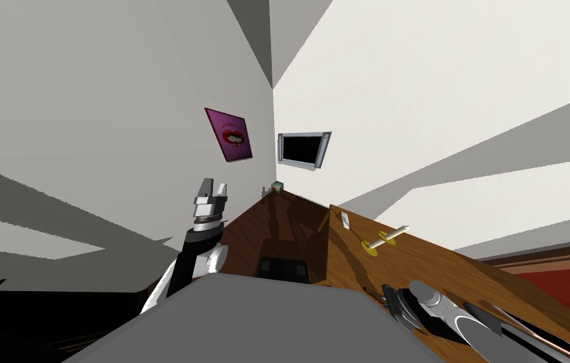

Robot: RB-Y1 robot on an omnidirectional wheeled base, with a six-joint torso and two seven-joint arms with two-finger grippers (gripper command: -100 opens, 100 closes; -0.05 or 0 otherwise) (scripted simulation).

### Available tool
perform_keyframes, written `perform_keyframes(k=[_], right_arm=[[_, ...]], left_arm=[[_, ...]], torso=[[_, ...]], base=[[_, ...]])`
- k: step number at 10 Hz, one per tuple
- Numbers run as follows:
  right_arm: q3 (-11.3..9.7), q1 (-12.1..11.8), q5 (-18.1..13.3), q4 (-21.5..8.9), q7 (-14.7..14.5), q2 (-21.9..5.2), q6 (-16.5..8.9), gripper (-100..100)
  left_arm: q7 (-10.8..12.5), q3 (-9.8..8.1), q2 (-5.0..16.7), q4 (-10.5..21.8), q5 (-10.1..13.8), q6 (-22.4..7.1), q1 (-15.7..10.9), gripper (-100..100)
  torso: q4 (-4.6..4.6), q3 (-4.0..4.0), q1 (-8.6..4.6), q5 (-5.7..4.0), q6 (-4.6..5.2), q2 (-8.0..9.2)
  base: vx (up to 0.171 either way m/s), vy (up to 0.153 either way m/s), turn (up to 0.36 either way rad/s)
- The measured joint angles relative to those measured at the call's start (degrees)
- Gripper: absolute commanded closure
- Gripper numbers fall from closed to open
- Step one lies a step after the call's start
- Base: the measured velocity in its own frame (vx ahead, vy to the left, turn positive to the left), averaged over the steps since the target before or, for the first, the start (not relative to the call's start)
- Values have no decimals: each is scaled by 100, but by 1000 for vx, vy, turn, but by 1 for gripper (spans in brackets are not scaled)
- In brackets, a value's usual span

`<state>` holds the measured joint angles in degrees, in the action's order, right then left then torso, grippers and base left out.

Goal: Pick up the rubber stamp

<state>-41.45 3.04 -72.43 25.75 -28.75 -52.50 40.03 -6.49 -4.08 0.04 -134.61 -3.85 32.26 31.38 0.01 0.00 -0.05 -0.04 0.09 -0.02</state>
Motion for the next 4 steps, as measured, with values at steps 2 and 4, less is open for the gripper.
perform_keyframes(k=[2, 4], right_arm=[[2, 33, -17, 41, 13, -84, 70, 100], [17, 103, -30, 18, -4, -164, 188, 0]], left_arm=[[0, 0, 0, 0, 0, 0, 0, 0], [0, 0, 0, 0, 0, 0, 0, 0]], torso=[[1, -1, 1, 5, 0, -4], [0, -1, 1, -1, 2, -3]], base=[[15, 8, -55], [4, 1, -4]])
